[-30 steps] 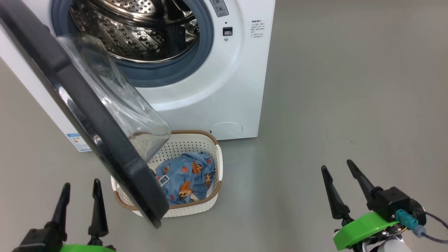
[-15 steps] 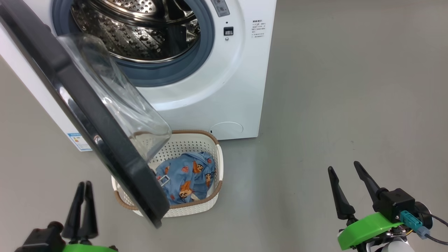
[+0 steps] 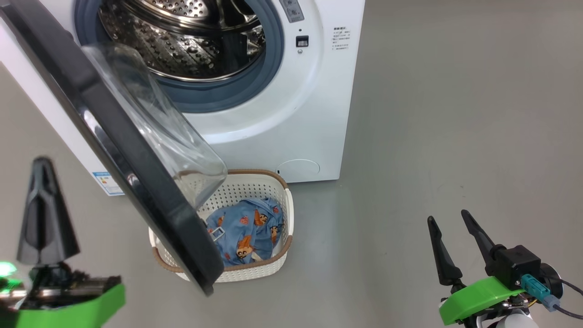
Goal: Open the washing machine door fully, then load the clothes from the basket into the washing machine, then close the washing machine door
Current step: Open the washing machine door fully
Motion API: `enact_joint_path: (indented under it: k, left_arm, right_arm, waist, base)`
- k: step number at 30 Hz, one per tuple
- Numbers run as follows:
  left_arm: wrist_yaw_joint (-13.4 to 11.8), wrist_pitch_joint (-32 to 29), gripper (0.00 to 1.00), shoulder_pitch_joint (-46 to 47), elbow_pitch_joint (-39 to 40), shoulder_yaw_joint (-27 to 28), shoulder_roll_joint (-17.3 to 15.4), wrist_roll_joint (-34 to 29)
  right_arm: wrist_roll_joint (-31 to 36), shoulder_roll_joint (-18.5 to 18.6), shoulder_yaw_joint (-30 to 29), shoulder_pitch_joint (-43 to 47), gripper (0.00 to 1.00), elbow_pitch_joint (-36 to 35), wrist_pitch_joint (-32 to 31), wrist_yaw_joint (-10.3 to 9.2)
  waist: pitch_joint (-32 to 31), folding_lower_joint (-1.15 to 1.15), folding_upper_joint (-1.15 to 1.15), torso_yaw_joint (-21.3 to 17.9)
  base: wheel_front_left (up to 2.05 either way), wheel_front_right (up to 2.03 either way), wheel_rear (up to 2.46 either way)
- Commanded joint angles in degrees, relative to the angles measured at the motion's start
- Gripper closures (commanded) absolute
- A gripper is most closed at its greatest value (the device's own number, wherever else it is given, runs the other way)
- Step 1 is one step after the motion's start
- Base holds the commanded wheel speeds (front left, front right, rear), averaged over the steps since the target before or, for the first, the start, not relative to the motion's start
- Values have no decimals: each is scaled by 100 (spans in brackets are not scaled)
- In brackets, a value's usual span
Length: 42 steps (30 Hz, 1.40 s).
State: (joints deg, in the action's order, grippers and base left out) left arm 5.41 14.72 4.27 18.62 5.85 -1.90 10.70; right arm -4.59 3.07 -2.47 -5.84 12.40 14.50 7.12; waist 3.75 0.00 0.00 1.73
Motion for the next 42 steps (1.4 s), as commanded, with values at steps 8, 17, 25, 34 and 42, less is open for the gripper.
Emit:
enact_joint_path:
  k: [8,17,25,34,42]
  left_arm:
    - [182,28,100,361,923,-893,-98,-232]
    - [206,28,100,202,549,-2536,-183,-201]
    - [207,28,100,-21,-483,-3023,-241,-31]
    - [207,28,100,2,-1615,-2895,-179,228]
    - [151,28,100,317,-2112,-2618,-129,267]
  right_arm:
    - [-19,-13,188,-21,0,-89,50,36]
    - [-144,-1,375,-12,0,37,50,36]
    - [-293,76,558,-10,0,114,50,36]
    - [-375,130,610,-48,0,134,50,36]
    - [-407,135,609,-99,0,159,50,36]
  waist:
    - [-65,0,0,7]
    - [-128,0,0,-26]
    - [-149,0,0,-20]
    - [-78,0,0,-43]
    - [20,0,0,-90]
  base:
    - [0,0,0]
    - [0,0,0]
    - [0,0,0]
    - [0,0,0]
    - [0,0,0]
